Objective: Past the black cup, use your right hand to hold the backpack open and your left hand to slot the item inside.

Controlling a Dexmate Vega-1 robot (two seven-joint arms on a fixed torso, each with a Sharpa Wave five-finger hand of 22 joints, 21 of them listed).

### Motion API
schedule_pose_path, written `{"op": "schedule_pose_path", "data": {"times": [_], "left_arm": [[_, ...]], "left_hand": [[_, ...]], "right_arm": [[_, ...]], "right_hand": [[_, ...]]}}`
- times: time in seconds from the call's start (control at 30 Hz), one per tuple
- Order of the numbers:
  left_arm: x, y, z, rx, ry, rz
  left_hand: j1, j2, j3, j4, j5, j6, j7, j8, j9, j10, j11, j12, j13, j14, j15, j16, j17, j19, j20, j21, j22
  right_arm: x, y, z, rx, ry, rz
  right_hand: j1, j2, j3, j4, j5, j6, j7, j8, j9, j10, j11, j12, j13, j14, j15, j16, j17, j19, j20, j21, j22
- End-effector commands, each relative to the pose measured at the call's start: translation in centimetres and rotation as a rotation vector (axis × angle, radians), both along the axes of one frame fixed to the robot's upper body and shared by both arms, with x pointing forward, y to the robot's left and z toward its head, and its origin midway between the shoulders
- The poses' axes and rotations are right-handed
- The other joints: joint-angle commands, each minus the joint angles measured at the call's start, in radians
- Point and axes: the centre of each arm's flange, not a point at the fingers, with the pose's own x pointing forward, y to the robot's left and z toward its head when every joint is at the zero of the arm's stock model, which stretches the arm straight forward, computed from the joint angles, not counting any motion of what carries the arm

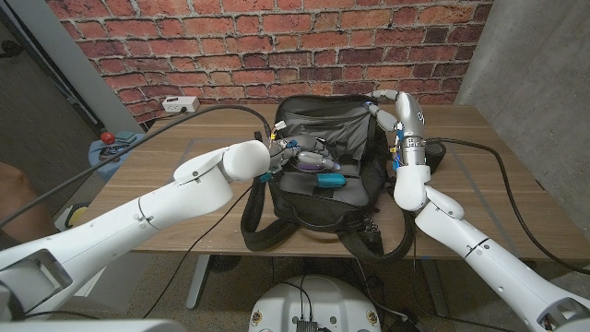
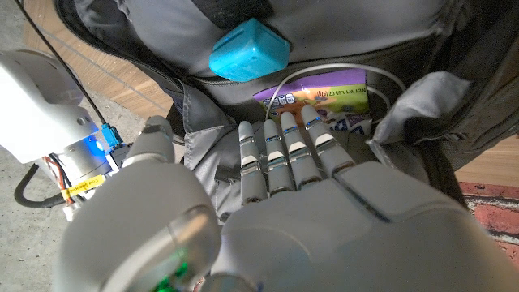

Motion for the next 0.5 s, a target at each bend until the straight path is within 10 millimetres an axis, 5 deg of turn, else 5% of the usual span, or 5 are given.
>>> {"op": "schedule_pose_path", "data": {"times": [0.03, 0.5], "left_arm": [[-0.7, 1.4, -0.4, -0.036, 0.045, -0.013], [-1.6, 2.4, -0.4, -0.082, 0.057, -0.053]], "left_hand": [[-0.001, 0.006, 0.009, -0.003, 0.000, 0.012, -0.002, 0.005, 0.001, 0.014, -0.001, 0.010, -0.001, 0.008, -0.001, 0.005, 0.002, 0.008, -0.001, 0.005, 0.004], [-0.002, 0.012, 0.013, -0.005, 0.001, 0.020, -0.001, 0.004, 0.001, 0.027, -0.006, 0.012, -0.008, 0.016, -0.006, 0.008, -0.004, 0.015, -0.006, 0.008, 0.004]], "right_arm": [[-0.2, 0.1, 0.2, -0.003, -0.011, -0.010], [-0.6, 0.6, 0.2, -0.009, -0.018, -0.013]], "right_hand": [[0.008, 0.011, -0.005, -0.003, 0.005, 0.009, 0.002, 0.007, 0.002, 0.006, -0.001, 0.000, 0.005, 0.011, -0.109, -0.003, 0.002, 0.003, -0.129, 0.003, 0.004], [0.008, 0.011, -0.006, -0.003, 0.005, 0.006, 0.002, 0.006, 0.002, 0.007, -0.002, 0.000, 0.006, 0.010, -0.109, -0.006, 0.004, 0.003, -0.129, 0.003, 0.004]]}}
